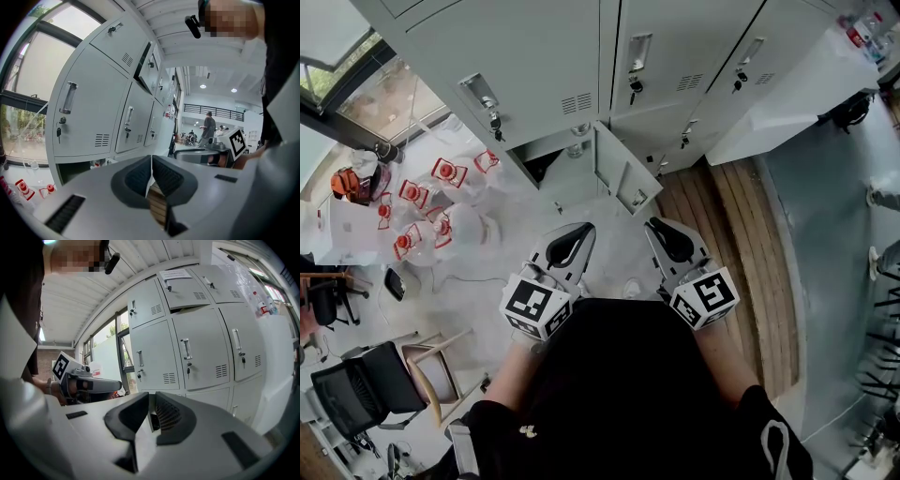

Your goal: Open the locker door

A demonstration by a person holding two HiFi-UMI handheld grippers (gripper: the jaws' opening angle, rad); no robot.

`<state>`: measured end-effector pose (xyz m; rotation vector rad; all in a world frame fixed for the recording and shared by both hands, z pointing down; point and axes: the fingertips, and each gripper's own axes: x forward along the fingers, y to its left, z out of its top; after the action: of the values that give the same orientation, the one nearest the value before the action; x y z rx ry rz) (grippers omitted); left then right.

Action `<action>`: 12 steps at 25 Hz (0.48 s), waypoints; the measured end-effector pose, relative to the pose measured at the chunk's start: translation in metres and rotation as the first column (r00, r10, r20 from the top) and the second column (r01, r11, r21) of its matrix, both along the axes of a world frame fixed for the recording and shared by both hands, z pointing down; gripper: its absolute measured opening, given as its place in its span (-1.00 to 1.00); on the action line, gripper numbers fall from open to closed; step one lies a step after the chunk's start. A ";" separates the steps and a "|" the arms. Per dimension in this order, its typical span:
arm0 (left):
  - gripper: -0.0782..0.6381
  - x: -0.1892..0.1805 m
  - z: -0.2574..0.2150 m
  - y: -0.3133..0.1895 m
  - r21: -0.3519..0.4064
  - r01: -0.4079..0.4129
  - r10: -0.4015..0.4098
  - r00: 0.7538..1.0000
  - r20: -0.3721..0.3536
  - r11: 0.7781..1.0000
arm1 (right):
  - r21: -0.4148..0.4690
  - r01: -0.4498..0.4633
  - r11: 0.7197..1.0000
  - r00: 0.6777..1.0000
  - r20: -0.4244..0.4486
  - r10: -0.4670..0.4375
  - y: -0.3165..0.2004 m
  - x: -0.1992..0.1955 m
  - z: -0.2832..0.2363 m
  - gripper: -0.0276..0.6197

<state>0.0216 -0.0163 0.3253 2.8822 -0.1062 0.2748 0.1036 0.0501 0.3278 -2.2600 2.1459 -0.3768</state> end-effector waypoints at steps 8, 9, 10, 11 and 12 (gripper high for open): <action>-0.71 -0.003 0.002 0.002 -0.008 0.008 -0.008 1.000 0.009 1.000 | -0.013 0.006 1.000 1.000 0.014 -0.006 0.001 -0.001 0.004 -0.73; -0.71 -0.003 0.003 0.002 -0.008 0.010 -0.009 1.000 0.010 1.000 | -0.013 0.008 1.000 1.000 0.017 -0.008 0.001 -0.001 0.005 -0.73; -0.71 -0.003 0.004 0.003 -0.008 0.011 -0.011 1.000 0.012 1.000 | -0.013 0.009 1.000 1.000 0.021 -0.009 0.001 -0.001 0.007 -0.73; -0.71 -0.002 0.004 0.003 -0.007 0.012 -0.012 1.000 0.014 1.000 | -0.014 0.010 1.000 1.000 0.026 -0.009 0.002 -0.001 0.008 -0.73; -0.71 -0.002 0.005 0.003 -0.008 0.013 -0.013 1.000 0.015 1.000 | -0.015 0.010 1.000 1.000 0.029 -0.010 0.001 0.000 0.010 -0.73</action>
<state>0.0193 -0.0136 0.3300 2.8710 -0.1263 0.2942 0.1035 0.0516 0.3375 -2.2377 2.1489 -0.4242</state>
